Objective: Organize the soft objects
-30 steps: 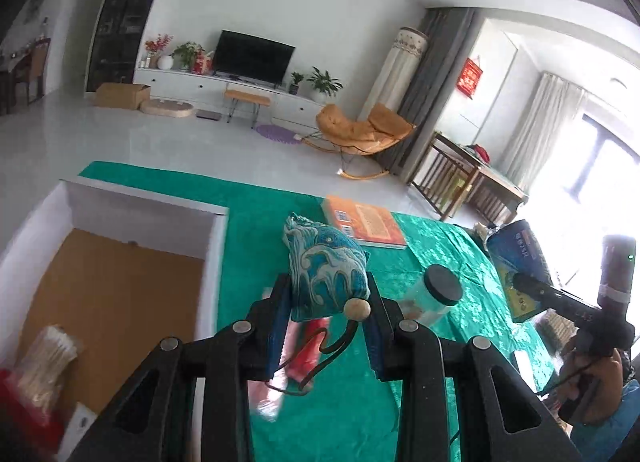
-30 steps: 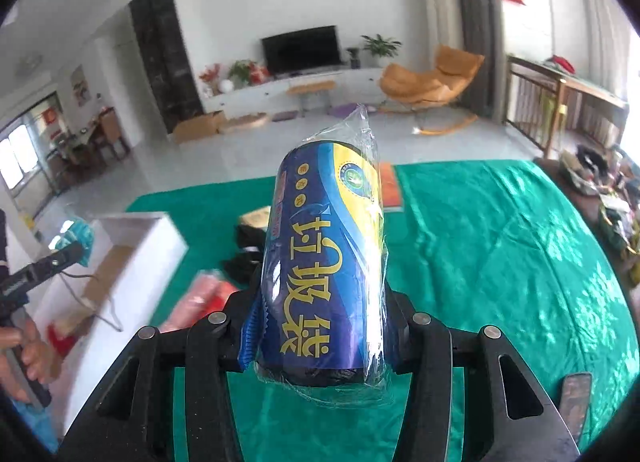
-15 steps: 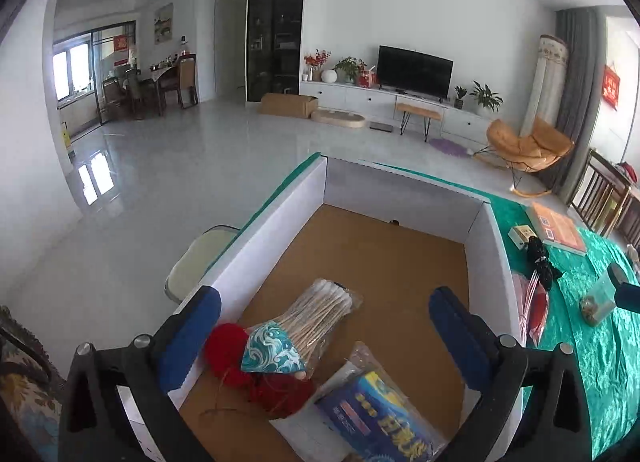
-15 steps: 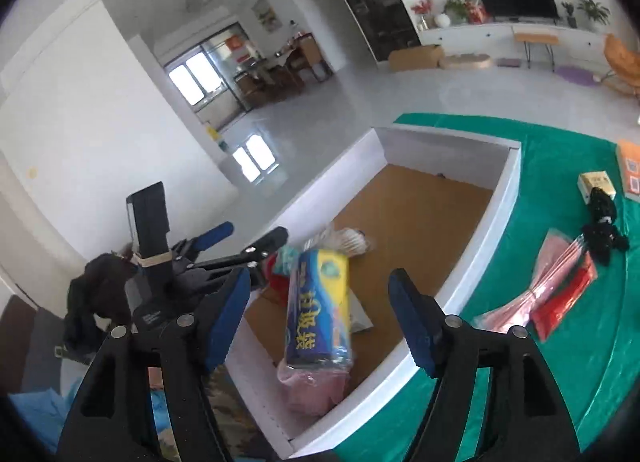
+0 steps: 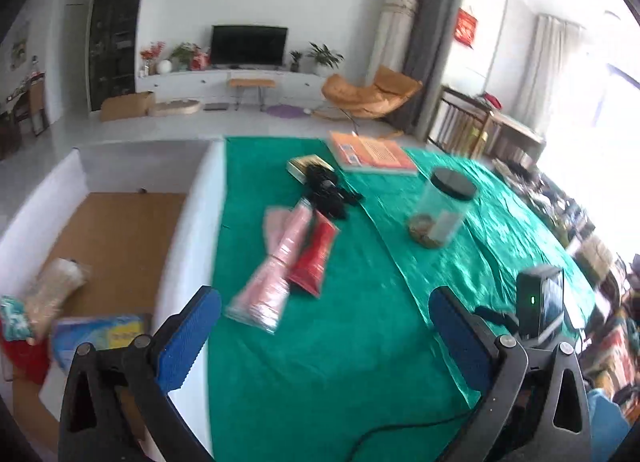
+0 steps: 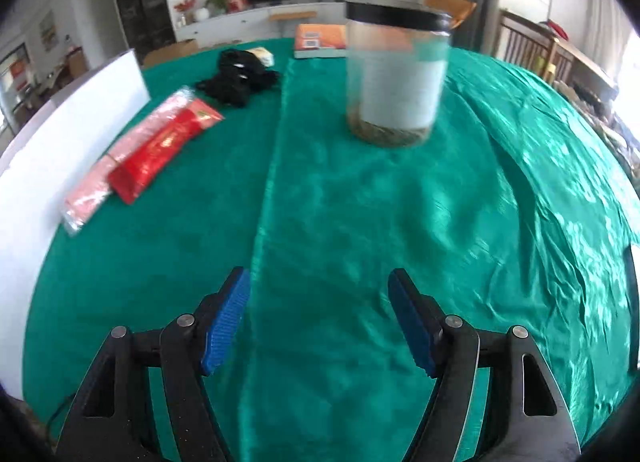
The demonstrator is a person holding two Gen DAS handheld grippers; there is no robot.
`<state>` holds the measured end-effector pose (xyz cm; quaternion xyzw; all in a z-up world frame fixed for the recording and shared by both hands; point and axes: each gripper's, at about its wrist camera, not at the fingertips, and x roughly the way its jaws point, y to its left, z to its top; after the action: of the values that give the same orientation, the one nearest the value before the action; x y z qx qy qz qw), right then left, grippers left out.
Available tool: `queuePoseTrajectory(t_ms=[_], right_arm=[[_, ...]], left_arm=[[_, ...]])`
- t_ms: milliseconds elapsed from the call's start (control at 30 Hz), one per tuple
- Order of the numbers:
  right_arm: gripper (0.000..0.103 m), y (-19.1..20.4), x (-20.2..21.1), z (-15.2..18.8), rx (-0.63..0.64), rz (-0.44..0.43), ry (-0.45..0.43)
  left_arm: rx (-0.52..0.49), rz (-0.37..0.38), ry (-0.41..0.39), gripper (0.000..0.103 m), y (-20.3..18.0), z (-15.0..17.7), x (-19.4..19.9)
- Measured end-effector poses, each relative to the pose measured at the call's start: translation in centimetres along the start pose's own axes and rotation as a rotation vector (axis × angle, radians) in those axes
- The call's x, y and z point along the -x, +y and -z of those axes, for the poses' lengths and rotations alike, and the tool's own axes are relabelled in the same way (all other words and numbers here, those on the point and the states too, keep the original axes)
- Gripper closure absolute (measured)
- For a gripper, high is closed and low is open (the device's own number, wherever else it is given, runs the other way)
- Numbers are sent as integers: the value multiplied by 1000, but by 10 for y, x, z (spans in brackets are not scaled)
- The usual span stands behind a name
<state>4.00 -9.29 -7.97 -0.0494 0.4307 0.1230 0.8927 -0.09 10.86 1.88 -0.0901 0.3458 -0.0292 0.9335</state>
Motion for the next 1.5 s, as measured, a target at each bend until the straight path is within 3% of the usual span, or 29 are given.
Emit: queuePoseTrajectory(t_ms=[67,133,200,300,533,933,1200,1500], right_arm=[[29,-18,2,2,-57,20,3],[29,-30,7,2,-101,33,-42],[29,-32,1,-1,-104,88,-34],[29,-38,-7,-2,-121,100,-3],[23,-44,12,17,-112,101,-2],[19,-43,12,22,-104,95,-7],[18,-43,13,22,-103,93,-7],[18,-43,13,22,-102,92,-7]], left_arm=[[-44,26,61,0,-26,15,-27],[-74,7,112,0,-42,27,-52],[-88,-14,143,0,-49,39,-64],[-91,-49,171,0,-46,44,-76],[-63,-85,112,0,-26,16,-73],[-91,-194,158,0,-15,-35,-117],[-140,-271,237,0,-9,-36,-157],[-107,-275,253,0,3,-38,-168]])
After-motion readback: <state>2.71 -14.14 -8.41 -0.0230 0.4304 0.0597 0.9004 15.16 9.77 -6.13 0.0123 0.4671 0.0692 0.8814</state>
